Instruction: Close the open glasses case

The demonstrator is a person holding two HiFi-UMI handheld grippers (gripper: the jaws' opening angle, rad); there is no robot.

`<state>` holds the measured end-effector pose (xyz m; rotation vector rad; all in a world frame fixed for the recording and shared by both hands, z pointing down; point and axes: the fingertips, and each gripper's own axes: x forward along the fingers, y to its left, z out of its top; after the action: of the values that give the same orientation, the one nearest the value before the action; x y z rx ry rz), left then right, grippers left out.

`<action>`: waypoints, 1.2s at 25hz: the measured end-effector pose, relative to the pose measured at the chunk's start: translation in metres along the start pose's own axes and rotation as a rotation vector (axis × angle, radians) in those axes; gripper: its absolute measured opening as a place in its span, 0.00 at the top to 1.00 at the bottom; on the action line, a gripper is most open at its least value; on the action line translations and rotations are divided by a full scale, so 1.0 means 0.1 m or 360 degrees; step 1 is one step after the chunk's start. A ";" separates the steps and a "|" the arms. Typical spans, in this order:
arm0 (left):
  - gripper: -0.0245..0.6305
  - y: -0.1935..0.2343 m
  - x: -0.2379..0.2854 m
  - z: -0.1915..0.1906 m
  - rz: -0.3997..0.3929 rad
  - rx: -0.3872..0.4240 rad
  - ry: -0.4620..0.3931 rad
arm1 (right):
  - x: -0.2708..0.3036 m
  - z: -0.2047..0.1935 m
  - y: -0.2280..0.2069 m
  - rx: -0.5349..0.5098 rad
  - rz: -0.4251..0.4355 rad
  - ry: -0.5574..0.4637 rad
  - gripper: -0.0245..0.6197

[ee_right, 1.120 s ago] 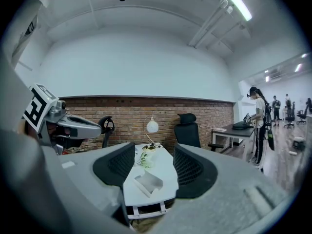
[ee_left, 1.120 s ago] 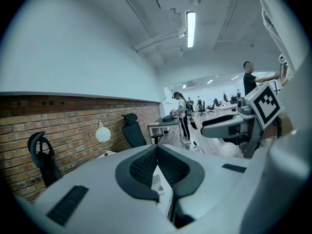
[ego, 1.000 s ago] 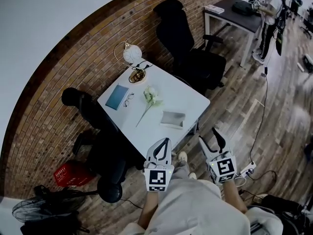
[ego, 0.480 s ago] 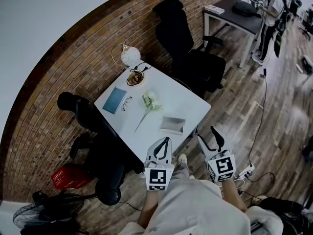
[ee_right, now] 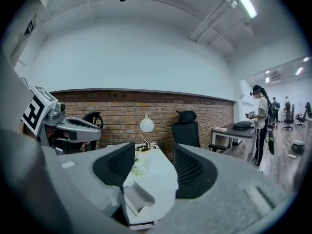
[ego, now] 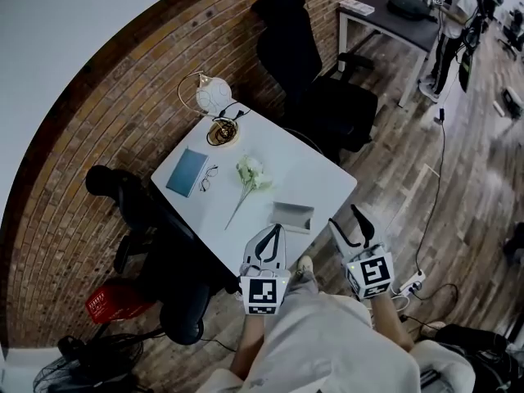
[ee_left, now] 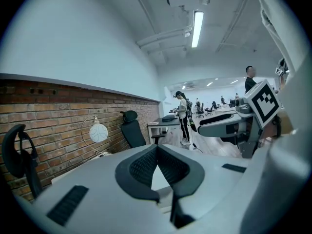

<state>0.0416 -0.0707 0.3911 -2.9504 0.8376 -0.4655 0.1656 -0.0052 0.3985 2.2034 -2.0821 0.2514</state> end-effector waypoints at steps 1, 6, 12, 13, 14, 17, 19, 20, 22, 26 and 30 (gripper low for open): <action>0.96 0.04 0.04 -0.02 -0.0008 -0.0006 0.0001 | 0.05 -0.01 0.00 -0.0001 -0.0002 0.0010 0.58; 0.96 0.24 0.23 -0.15 -0.0053 -0.0039 -0.0005 | 0.36 -0.07 0.02 -0.0018 -0.0009 0.0059 0.58; 0.96 0.35 0.43 -0.31 -0.0112 -0.0089 0.0014 | 0.63 -0.18 0.01 -0.0035 -0.0016 0.0137 0.58; 0.96 0.37 0.47 -0.33 -0.0121 -0.0093 0.0010 | 0.68 -0.21 0.01 -0.0041 -0.0015 0.0149 0.58; 0.96 0.39 0.50 -0.35 -0.0131 -0.0094 0.0003 | 0.73 -0.23 0.02 -0.0047 -0.0014 0.0162 0.58; 0.96 0.44 0.56 -0.49 -0.0148 -0.0130 0.0052 | 0.85 -0.31 0.03 -0.0065 -0.0005 0.0202 0.58; 0.96 0.46 0.58 -0.59 -0.0155 -0.0153 0.0089 | 0.91 -0.37 0.04 -0.0071 -0.0004 0.0229 0.58; 0.96 0.47 0.60 -0.63 -0.0159 -0.0160 0.0101 | 0.93 -0.40 0.04 -0.0073 -0.0004 0.0241 0.58; 0.96 0.47 0.63 -0.70 -0.0166 -0.0170 0.0122 | 0.98 -0.45 0.03 -0.0076 0.0000 0.0264 0.58; 0.96 0.46 0.70 -0.83 -0.0175 -0.0198 0.0171 | 1.06 -0.55 0.00 -0.0079 0.0022 0.0305 0.58; 0.96 0.44 0.78 -0.94 -0.0164 -0.0218 0.0205 | 1.15 -0.66 -0.04 -0.0082 0.0059 0.0341 0.58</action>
<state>0.0551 -0.1445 0.4967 -3.1297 0.7598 -0.6345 0.1726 -0.1053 0.4845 2.0114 -1.9927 0.4125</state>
